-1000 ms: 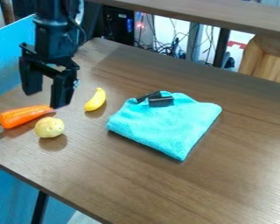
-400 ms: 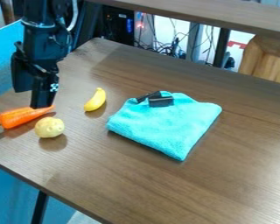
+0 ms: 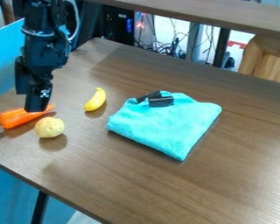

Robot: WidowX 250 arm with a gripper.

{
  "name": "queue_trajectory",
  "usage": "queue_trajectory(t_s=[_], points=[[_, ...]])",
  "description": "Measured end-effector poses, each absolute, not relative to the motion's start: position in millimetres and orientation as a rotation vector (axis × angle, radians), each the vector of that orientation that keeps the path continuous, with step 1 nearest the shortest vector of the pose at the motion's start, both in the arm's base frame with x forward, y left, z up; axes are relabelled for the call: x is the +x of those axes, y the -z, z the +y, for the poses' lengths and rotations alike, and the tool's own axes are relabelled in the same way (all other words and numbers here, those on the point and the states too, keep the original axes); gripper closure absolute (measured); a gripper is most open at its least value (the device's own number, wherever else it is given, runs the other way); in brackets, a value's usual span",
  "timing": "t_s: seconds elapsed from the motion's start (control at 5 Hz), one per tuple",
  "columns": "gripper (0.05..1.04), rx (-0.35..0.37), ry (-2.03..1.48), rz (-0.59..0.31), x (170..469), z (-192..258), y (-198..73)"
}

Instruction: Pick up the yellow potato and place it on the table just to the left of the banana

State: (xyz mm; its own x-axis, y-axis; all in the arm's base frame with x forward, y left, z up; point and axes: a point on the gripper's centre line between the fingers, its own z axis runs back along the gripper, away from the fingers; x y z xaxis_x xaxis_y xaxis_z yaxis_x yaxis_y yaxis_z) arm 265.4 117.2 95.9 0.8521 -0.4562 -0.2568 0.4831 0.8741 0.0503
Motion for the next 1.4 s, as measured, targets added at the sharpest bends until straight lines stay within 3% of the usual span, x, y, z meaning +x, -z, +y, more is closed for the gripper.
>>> queue_trajectory(t_s=[0.2, 0.6, 1.2, 1.4], points=[[0.074, 0.062, 0.513, 0.27, 266, 116, -76], [0.074, 0.043, 0.518, 0.283, 271, 113, -57], [0.074, 0.103, 0.502, 0.411, 278, 110, -26], [0.131, 0.113, 0.481, 0.41, 280, 107, -24]])
